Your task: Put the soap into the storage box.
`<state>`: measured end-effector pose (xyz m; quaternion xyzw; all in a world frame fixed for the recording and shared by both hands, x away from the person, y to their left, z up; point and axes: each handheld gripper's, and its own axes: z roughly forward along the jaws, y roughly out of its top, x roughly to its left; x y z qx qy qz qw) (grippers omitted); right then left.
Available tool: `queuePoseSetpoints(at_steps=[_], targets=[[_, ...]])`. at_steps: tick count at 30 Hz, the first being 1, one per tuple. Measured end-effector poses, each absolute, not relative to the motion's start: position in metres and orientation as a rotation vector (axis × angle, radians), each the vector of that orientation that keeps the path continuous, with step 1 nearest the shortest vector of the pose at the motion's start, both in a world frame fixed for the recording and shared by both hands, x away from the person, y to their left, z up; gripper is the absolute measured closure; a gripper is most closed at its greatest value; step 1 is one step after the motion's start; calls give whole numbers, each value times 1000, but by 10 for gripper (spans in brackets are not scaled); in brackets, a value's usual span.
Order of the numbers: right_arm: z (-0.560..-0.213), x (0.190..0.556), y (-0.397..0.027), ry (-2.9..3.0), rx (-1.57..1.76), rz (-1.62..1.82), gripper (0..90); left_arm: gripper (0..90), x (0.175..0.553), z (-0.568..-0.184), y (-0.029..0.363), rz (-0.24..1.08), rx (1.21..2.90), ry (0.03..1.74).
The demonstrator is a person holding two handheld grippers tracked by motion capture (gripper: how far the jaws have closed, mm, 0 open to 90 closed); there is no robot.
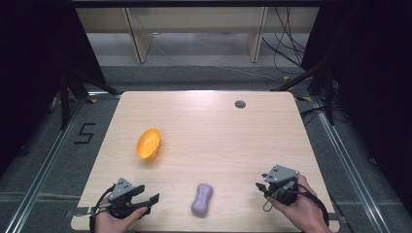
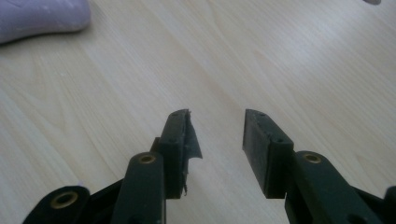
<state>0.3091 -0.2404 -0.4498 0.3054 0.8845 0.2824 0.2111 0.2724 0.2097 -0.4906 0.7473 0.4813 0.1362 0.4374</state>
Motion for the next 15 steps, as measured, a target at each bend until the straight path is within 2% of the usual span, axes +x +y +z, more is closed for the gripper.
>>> queuePoseSetpoints(at_steps=[8, 15], targets=[[-450, 309, -246, 2465, 930, 782, 668, 339, 278, -483, 203, 308, 1884, 1186], [-451, 309, -250, 2457, 994, 767, 667, 338, 294, -467, 192, 266, 2090, 1162]])
